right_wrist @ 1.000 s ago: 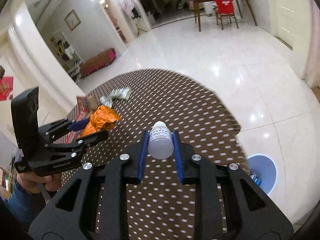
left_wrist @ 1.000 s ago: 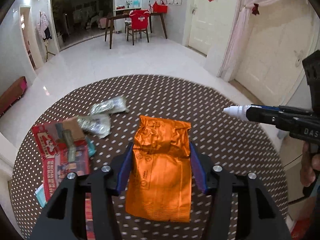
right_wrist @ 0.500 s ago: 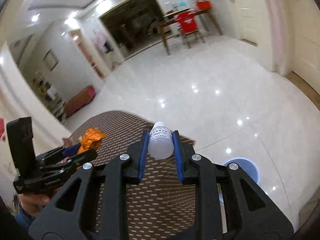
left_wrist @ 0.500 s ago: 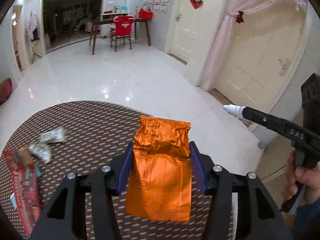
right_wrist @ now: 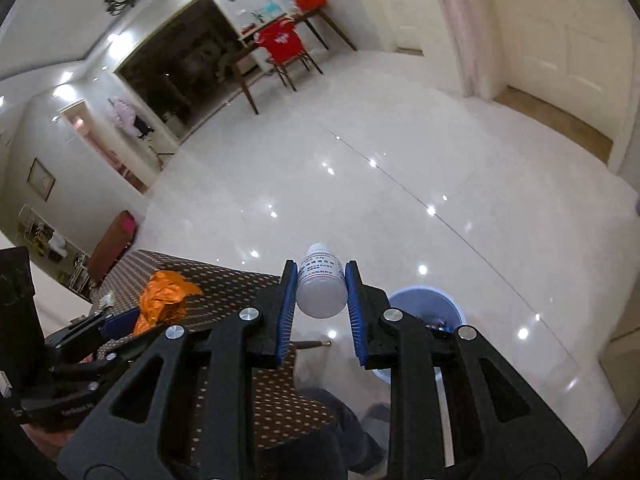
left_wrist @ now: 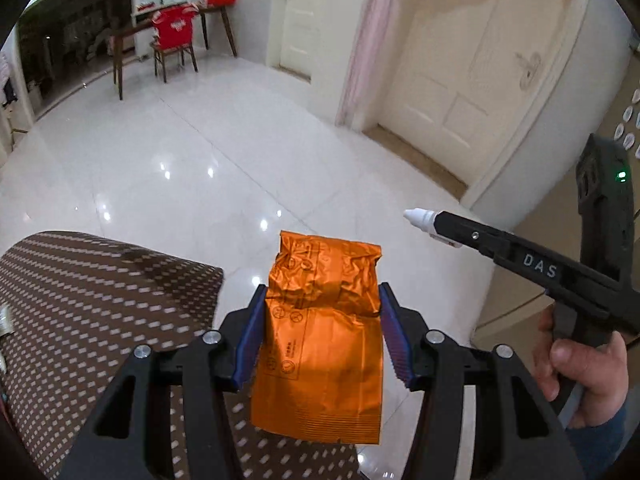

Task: Collect trash
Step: 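Carry the orange bag and white bottle over the wastebasket with both tools, then open both tools to drop the orange bag and bottle into the wastebasket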

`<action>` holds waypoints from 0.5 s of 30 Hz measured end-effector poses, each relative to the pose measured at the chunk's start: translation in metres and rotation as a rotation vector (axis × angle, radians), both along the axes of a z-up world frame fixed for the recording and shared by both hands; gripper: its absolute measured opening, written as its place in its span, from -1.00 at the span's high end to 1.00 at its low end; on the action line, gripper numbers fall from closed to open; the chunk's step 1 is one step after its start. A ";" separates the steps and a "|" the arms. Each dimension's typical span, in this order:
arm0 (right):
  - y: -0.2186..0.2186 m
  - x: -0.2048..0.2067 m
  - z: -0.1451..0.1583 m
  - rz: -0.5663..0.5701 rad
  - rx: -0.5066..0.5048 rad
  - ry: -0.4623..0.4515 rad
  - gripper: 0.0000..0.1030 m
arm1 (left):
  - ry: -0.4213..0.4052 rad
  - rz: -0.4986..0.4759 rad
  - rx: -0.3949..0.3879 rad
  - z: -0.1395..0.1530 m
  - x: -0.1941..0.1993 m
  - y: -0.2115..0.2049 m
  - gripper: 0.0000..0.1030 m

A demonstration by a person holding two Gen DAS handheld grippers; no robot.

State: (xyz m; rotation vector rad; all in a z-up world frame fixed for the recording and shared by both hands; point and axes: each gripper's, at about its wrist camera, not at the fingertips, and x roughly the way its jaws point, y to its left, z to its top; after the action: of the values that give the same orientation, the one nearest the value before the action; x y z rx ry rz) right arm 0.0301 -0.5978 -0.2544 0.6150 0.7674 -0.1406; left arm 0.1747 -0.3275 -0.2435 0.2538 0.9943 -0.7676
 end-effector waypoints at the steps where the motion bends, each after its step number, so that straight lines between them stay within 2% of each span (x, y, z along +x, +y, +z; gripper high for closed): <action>1: -0.004 0.000 -0.006 -0.005 0.008 0.009 0.53 | 0.016 -0.005 0.016 -0.007 0.003 -0.008 -0.03; 10: -0.030 0.010 -0.051 -0.042 0.089 0.082 0.52 | 0.132 -0.049 0.142 -0.056 0.037 -0.061 -0.04; 13: -0.036 0.018 -0.062 -0.047 0.124 0.102 0.51 | 0.173 -0.095 0.182 -0.072 0.040 -0.076 -0.05; 14: -0.040 0.019 -0.068 -0.051 0.153 0.106 0.51 | 0.180 -0.103 0.187 -0.077 0.040 -0.079 -0.11; 15: -0.044 0.020 -0.074 -0.059 0.179 0.111 0.32 | 0.190 -0.110 0.196 -0.082 0.042 -0.083 -0.37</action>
State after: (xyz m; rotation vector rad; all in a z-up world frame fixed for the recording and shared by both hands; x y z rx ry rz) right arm 0.0497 -0.6418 -0.3283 0.8047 0.8755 -0.1621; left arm 0.2164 -0.4106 -0.3253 0.4134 1.2459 -0.8060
